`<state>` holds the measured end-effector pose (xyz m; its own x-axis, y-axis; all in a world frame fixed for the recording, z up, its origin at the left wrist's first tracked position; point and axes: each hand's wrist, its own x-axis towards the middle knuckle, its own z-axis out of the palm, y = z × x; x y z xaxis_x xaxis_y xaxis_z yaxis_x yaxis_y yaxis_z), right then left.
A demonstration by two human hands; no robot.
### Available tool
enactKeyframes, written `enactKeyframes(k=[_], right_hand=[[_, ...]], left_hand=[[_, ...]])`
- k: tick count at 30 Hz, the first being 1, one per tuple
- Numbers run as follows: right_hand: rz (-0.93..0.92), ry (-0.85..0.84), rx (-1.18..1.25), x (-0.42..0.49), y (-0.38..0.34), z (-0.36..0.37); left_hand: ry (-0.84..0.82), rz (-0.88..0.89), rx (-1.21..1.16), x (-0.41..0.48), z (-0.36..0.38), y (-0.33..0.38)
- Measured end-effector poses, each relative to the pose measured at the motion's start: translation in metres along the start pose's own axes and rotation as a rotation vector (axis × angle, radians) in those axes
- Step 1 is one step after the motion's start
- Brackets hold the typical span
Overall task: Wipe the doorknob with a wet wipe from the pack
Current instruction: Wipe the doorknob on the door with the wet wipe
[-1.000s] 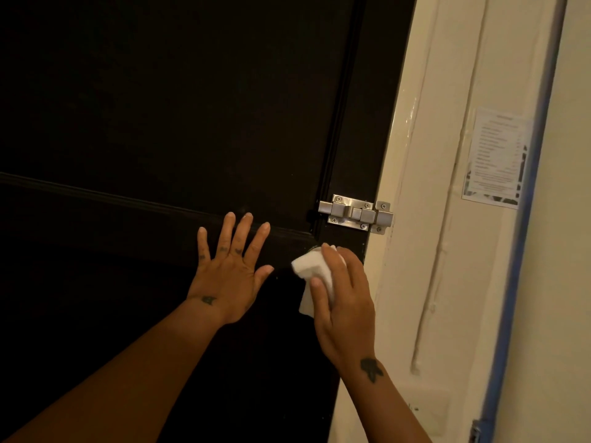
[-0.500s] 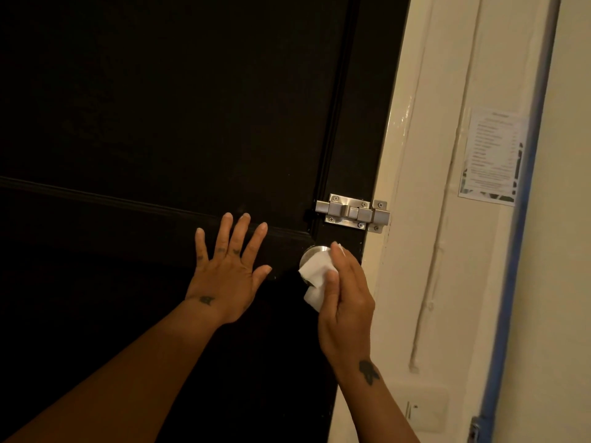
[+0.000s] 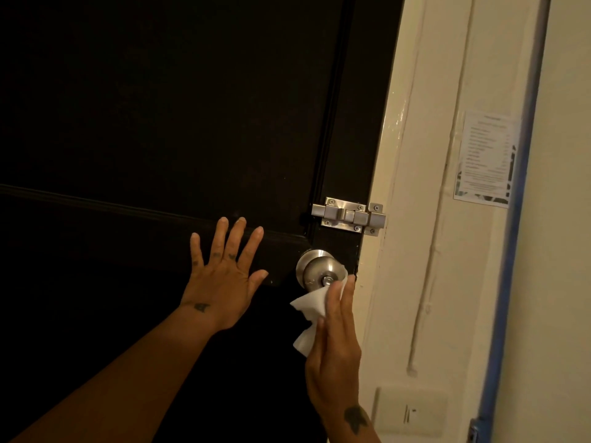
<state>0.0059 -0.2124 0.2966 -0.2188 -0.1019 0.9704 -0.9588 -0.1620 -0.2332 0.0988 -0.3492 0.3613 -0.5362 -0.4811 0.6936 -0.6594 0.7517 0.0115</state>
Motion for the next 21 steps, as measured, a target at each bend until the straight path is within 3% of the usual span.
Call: enactKeyframes(k=[21], right_hand=[[-0.254, -0.022, -0.400, 0.006, -0.004, 0.003]], left_hand=[[-0.008, -0.004, -0.008, 0.000, 0.000, -0.001]])
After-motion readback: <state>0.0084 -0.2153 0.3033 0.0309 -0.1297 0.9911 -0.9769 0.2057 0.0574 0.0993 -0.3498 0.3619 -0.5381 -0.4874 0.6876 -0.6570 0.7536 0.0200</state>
